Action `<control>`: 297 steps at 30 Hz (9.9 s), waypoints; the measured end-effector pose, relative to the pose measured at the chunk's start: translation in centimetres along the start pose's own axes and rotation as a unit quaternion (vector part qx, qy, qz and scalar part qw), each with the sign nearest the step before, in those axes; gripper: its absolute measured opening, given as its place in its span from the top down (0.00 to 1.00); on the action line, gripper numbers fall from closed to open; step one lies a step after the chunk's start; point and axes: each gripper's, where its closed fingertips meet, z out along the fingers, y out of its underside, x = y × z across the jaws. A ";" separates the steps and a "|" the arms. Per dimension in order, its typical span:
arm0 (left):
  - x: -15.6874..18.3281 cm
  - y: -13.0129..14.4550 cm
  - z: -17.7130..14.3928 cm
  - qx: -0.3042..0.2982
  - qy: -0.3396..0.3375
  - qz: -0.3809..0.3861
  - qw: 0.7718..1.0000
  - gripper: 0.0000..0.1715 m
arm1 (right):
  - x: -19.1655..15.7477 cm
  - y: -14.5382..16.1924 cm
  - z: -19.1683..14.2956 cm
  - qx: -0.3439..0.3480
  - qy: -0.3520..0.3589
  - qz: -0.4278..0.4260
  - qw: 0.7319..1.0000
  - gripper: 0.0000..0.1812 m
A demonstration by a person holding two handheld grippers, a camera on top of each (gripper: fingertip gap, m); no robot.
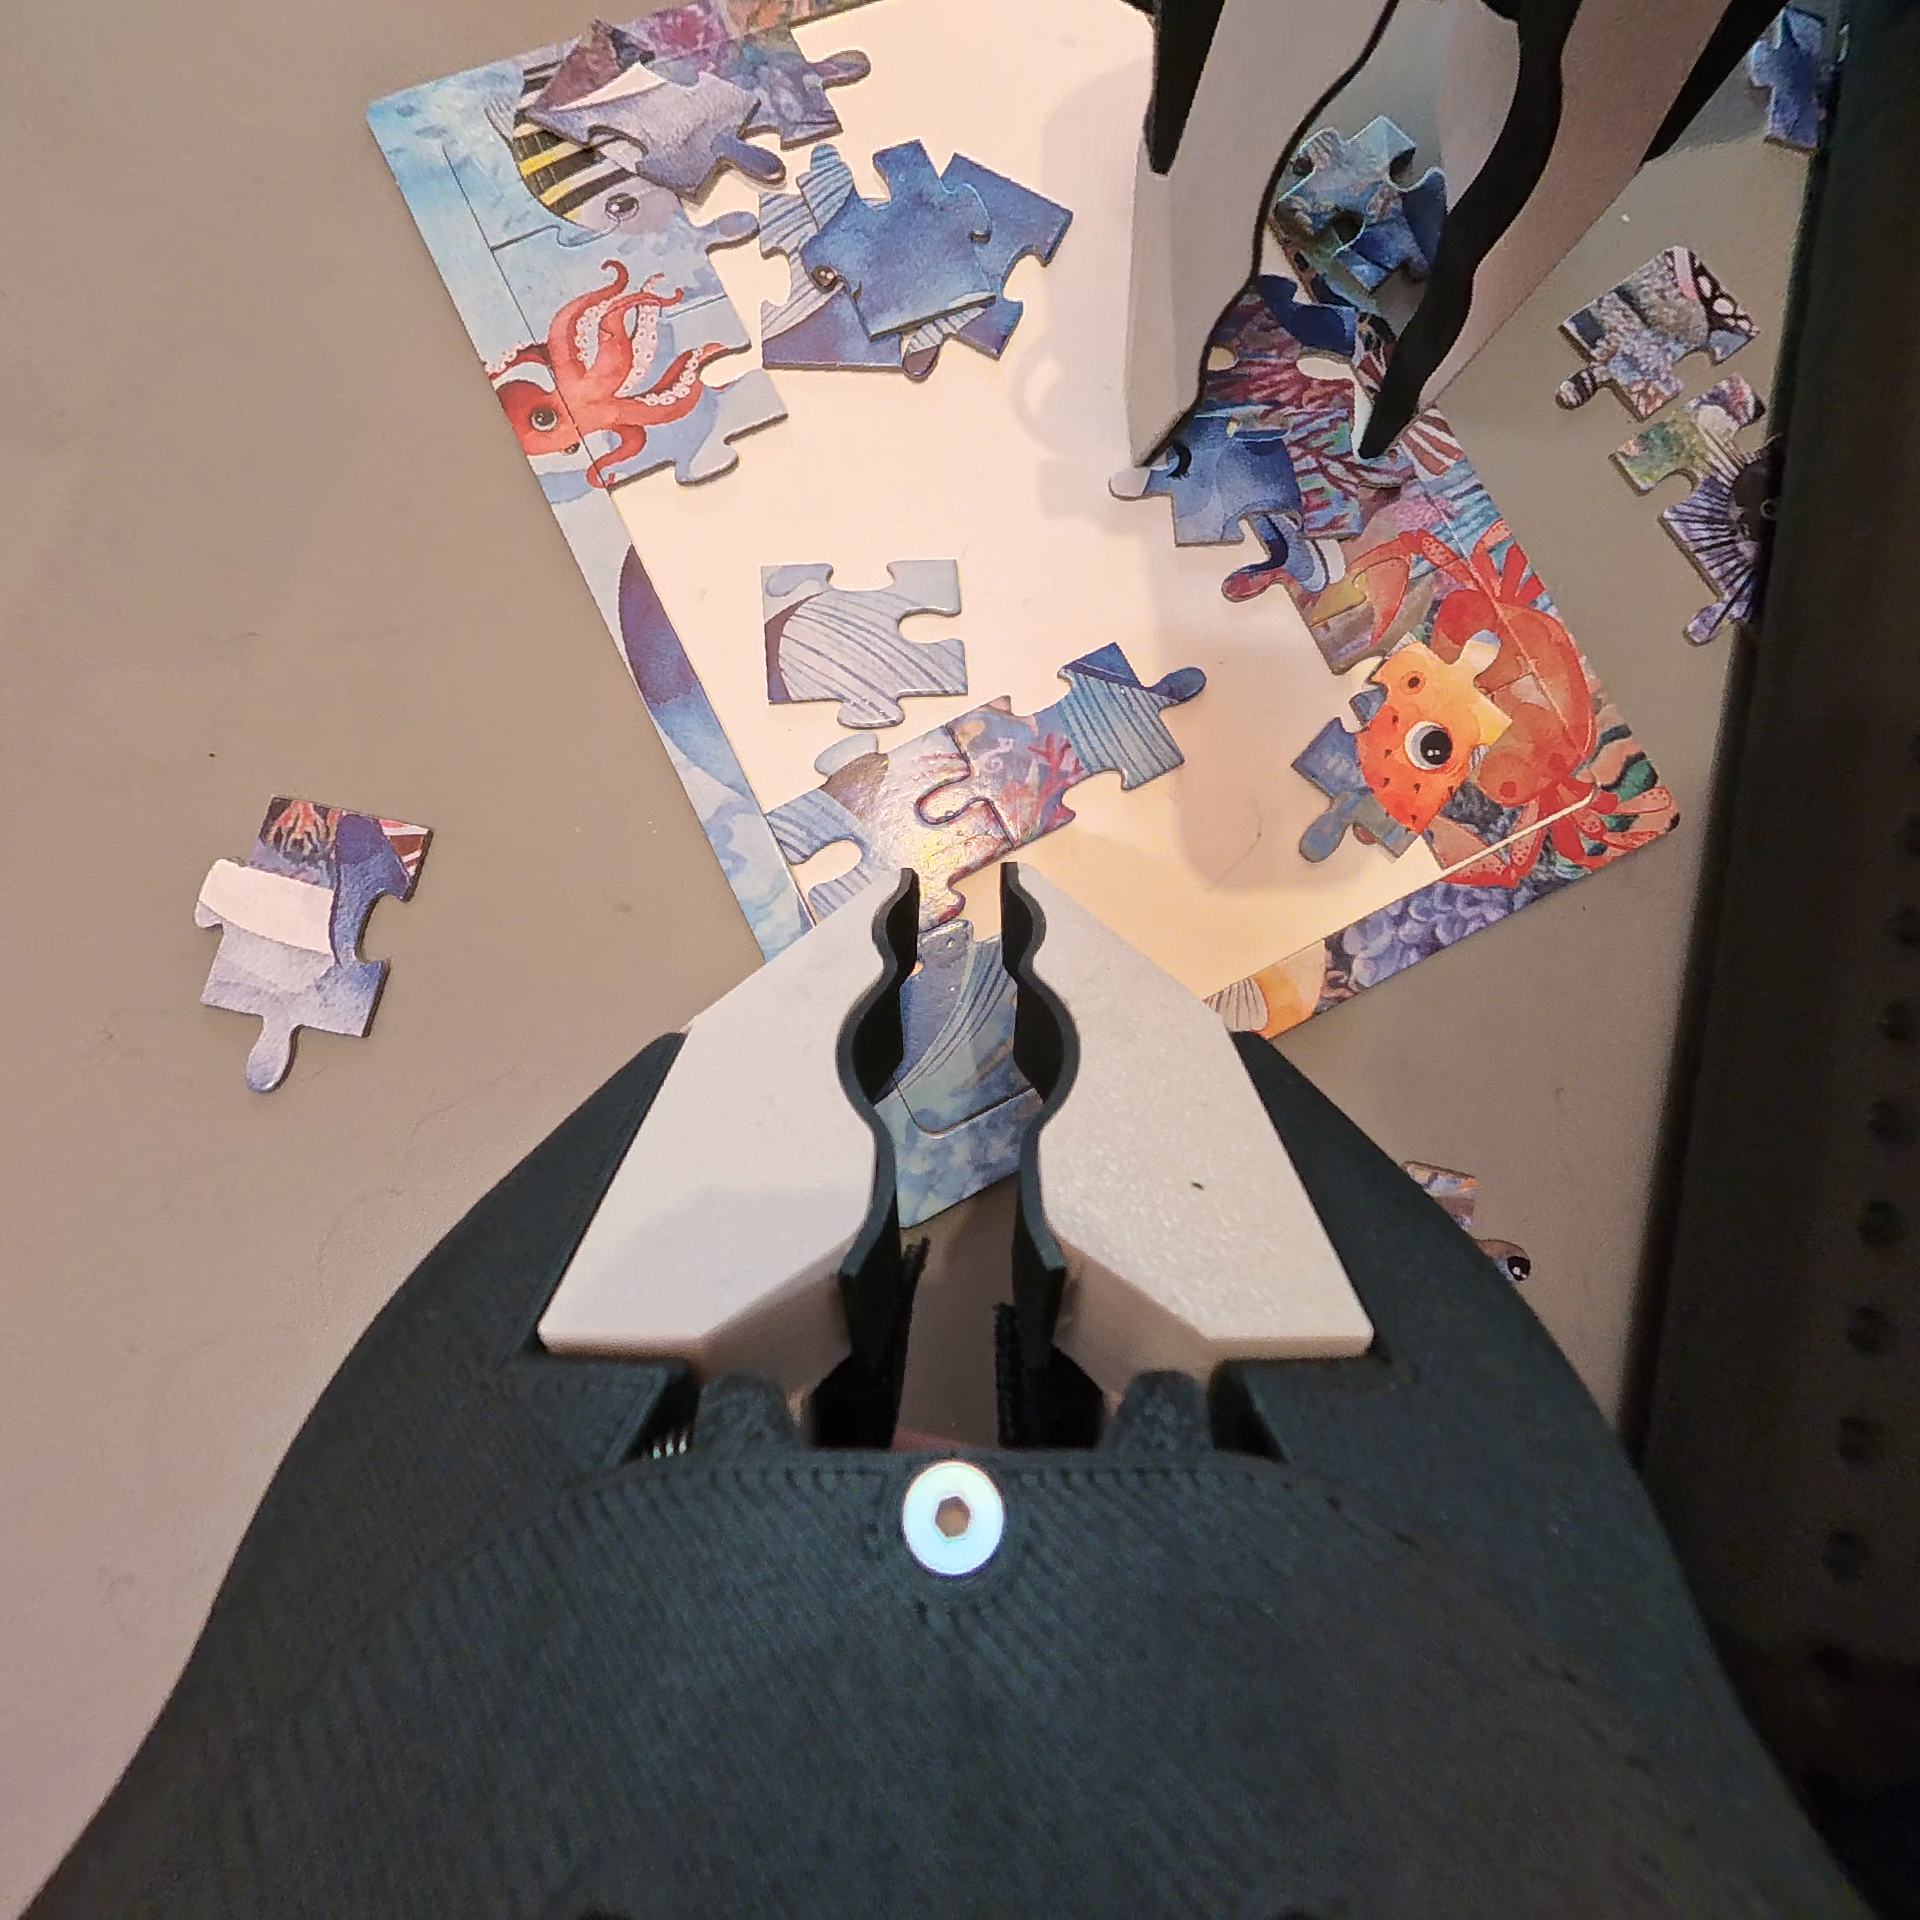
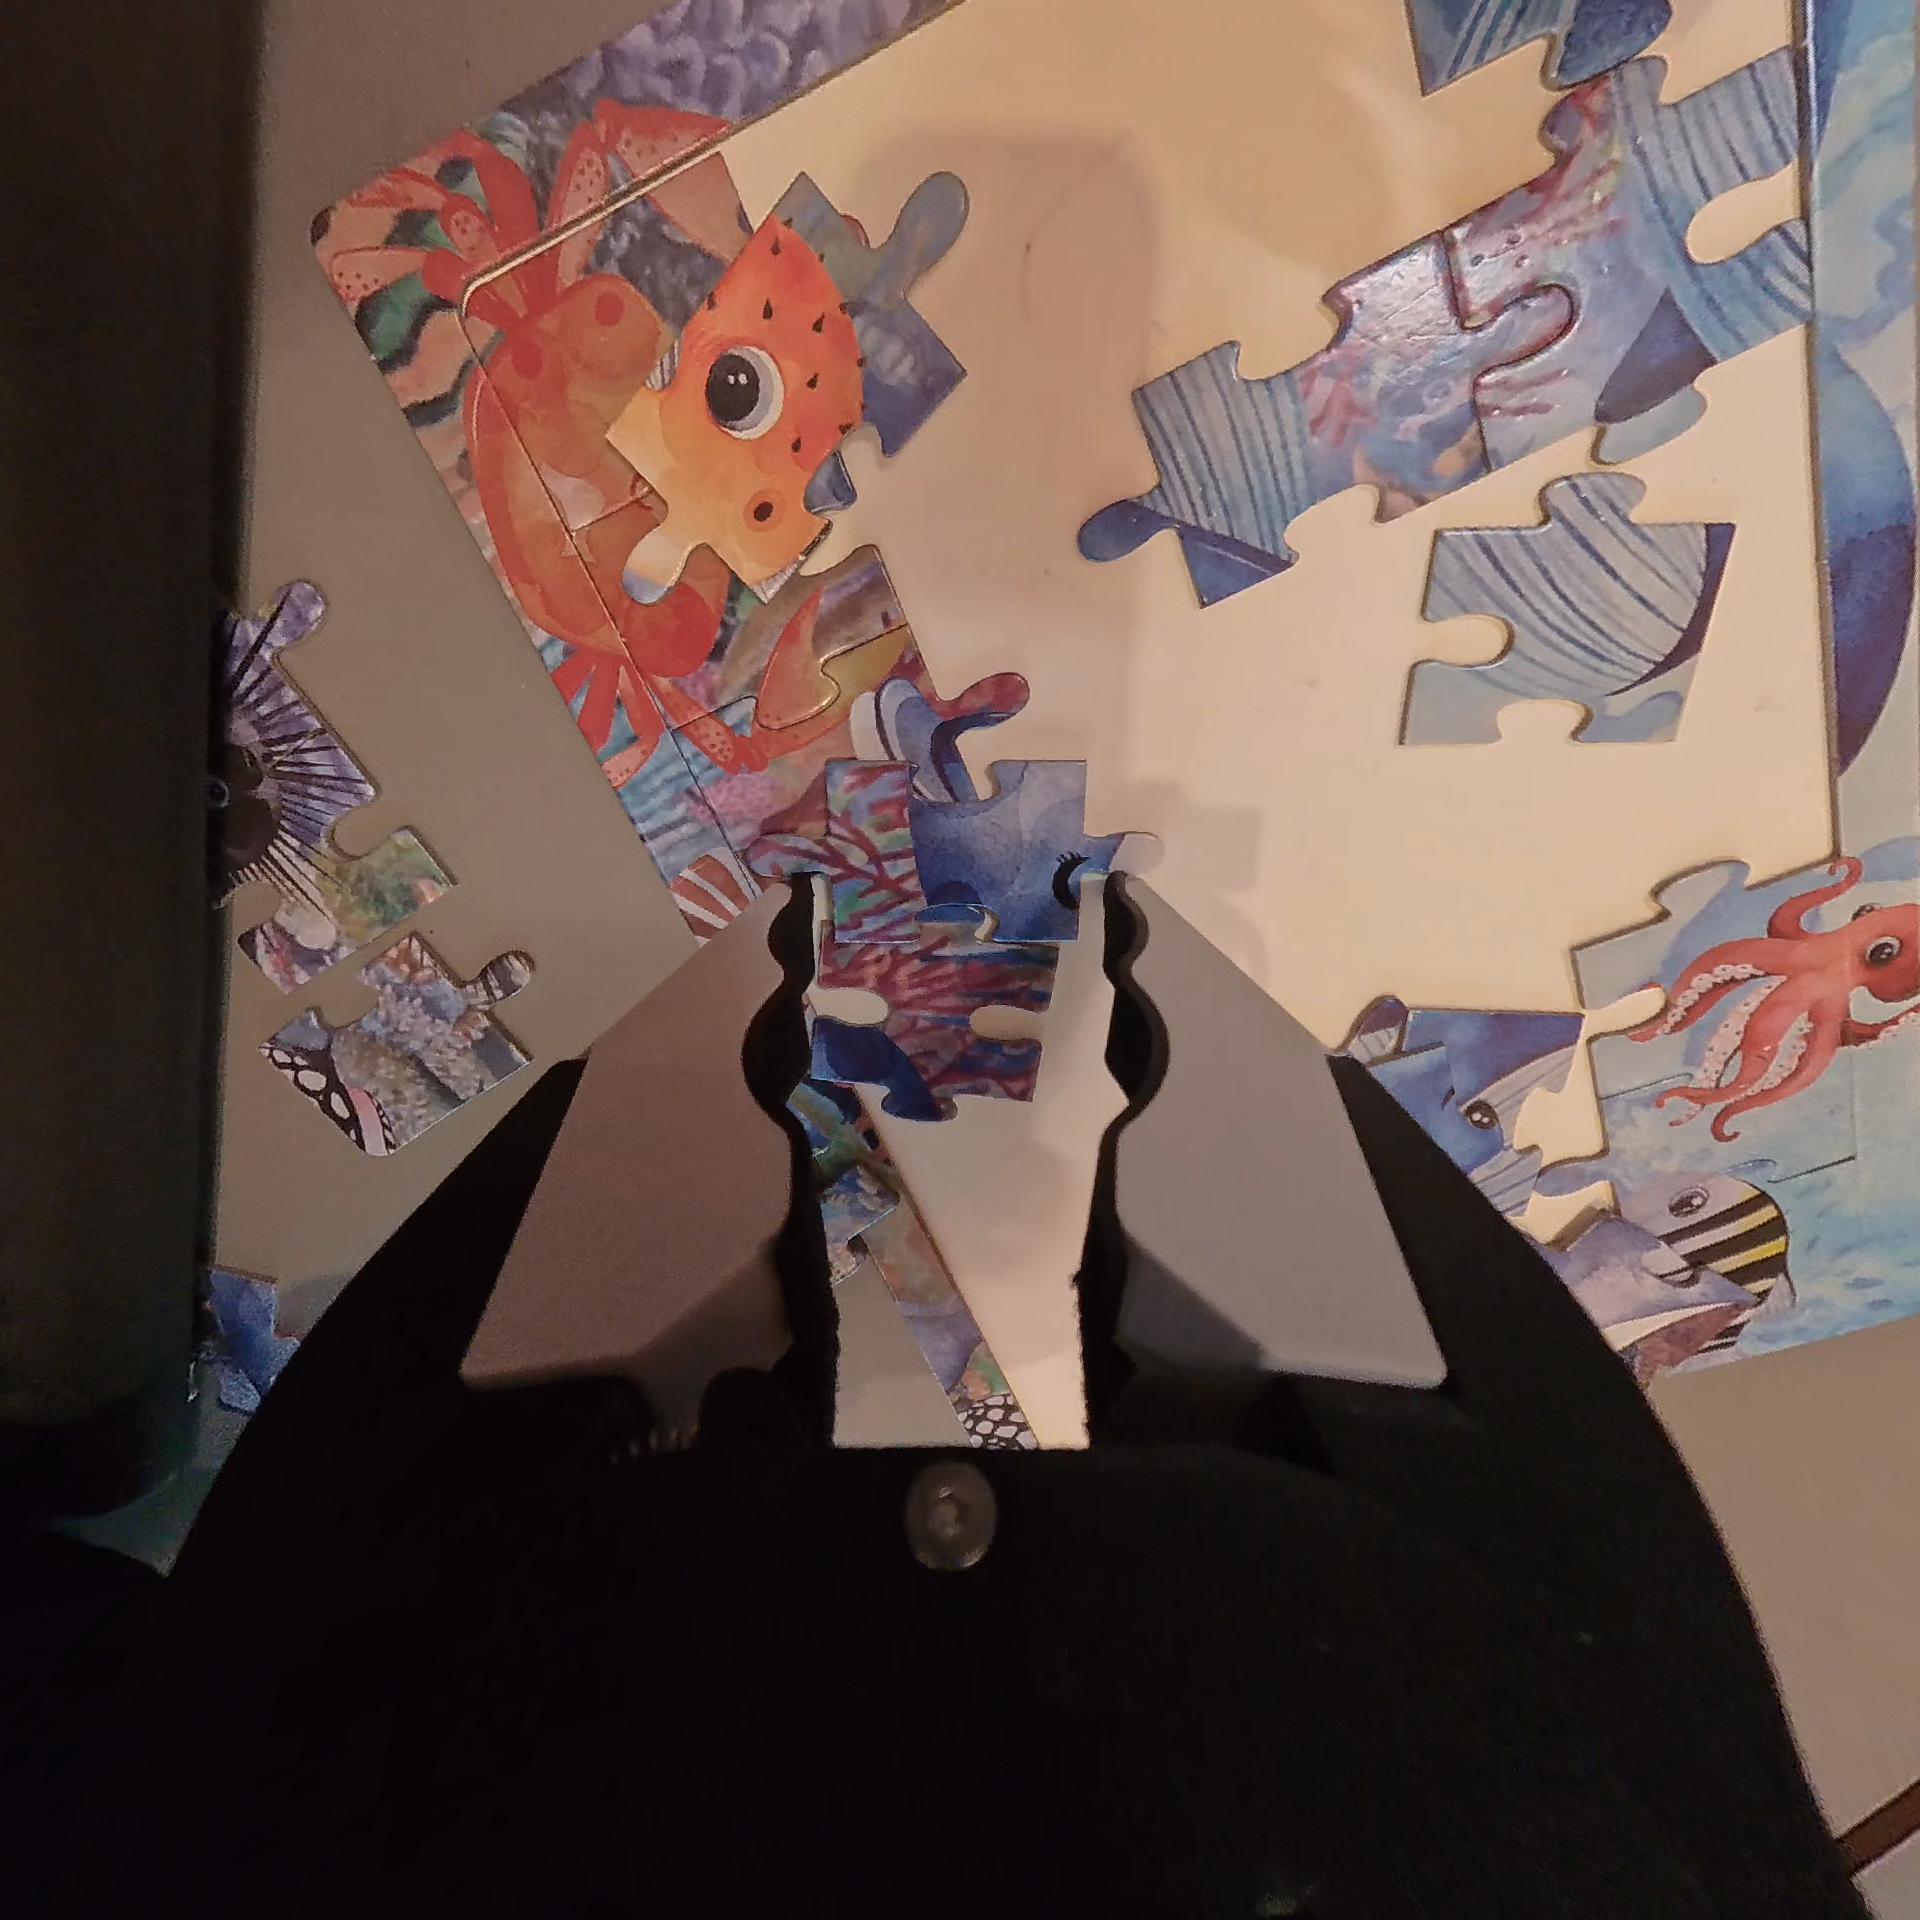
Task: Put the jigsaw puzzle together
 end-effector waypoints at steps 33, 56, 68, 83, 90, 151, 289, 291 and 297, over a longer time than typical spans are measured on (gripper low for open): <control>1.9 -1.7 1.5 0.013 0.034 0.023 0.999 0.89 | 2.3 -1.8 -2.8 0.055 0.077 -0.009 0.995 0.75; 0.4 1.9 2.2 -0.076 -0.007 0.019 0.997 0.85 | 2.2 -5.9 -1.5 0.114 0.089 -0.040 0.989 0.75; 0.0 2.0 2.2 -0.083 -0.020 0.022 0.996 0.84 | 2.3 -8.6 -1.4 0.165 0.101 -0.040 0.980 0.75; -0.1 1.8 2.5 -0.083 -0.022 0.022 0.996 0.84 | 3.6 -9.0 -0.1 0.156 0.152 -0.049 0.975 0.75; -0.1 1.8 2.5 -0.081 -0.020 0.021 0.996 0.84 | 3.8 -8.9 -1.7 0.185 0.142 -0.027 0.972 0.72; -2.0 2.6 1.5 -0.095 -0.068 0.002 0.993 0.73 | 6.7 4.2 -2.8 0.040 0.090 0.143 0.985 0.72; 0.7 -9.6 2.4 0.179 0.024 -0.085 0.980 1.00 | 6.4 0.8 -5.4 0.092 0.124 0.107 0.982 0.94; 0.6 -9.4 2.5 0.170 0.018 -0.079 0.982 1.00 | 6.4 0.6 -5.5 0.101 0.119 0.113 0.981 0.90; 1.4 -8.2 3.3 0.121 0.001 -0.019 0.993 1.00 | 6.5 -1.2 -6.6 0.156 0.122 0.111 0.974 0.80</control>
